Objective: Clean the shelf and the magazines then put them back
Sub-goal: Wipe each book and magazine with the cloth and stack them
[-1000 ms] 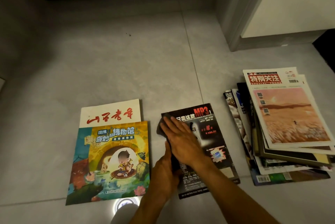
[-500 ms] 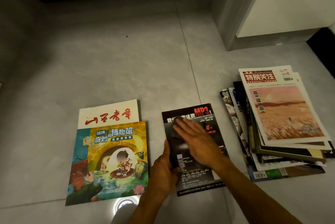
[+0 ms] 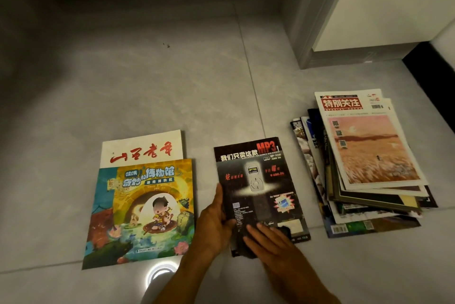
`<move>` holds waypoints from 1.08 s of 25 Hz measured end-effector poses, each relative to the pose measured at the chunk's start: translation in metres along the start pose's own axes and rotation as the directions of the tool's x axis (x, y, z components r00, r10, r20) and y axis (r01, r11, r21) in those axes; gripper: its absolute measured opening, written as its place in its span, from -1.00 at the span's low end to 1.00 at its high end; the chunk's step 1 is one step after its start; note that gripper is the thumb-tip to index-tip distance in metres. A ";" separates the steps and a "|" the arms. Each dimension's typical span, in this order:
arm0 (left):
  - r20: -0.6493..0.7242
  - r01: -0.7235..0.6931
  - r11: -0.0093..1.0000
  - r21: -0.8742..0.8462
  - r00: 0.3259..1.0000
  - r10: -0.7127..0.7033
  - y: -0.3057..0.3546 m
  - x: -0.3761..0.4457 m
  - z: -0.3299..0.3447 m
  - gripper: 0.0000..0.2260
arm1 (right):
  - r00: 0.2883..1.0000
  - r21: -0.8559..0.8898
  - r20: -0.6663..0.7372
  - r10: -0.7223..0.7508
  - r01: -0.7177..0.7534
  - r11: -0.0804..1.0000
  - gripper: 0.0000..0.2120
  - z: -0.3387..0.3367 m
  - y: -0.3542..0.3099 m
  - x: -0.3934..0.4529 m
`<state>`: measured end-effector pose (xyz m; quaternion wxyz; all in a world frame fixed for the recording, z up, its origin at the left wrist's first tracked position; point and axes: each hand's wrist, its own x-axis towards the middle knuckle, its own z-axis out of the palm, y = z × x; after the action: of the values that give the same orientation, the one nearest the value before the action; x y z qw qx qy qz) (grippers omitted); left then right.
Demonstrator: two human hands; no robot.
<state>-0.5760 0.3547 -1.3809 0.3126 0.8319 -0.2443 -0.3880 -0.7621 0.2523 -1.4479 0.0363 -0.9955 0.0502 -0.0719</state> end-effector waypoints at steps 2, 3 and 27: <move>-0.017 -0.002 1.000 -0.006 1.000 0.001 -0.001 -0.001 0.002 -0.11 | 0.965 0.102 0.038 0.259 -0.262 0.960 -0.53 -0.022 0.016 0.003; -0.023 0.002 1.000 -0.025 1.000 -0.002 0.002 -0.002 0.002 -0.11 | 0.898 0.203 0.037 0.438 -0.436 0.877 -0.52 -0.026 0.015 0.008; -0.147 -0.148 0.650 -0.745 0.987 0.057 0.094 -0.035 -0.117 -0.27 | 0.859 0.863 0.378 0.345 -0.192 -0.468 -0.52 -0.221 0.022 0.094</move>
<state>-0.5180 0.3522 -1.2381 0.6636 0.6324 -0.0906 -0.3893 -0.7041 0.2060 -1.2179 0.8474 -0.4650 0.2289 -0.1152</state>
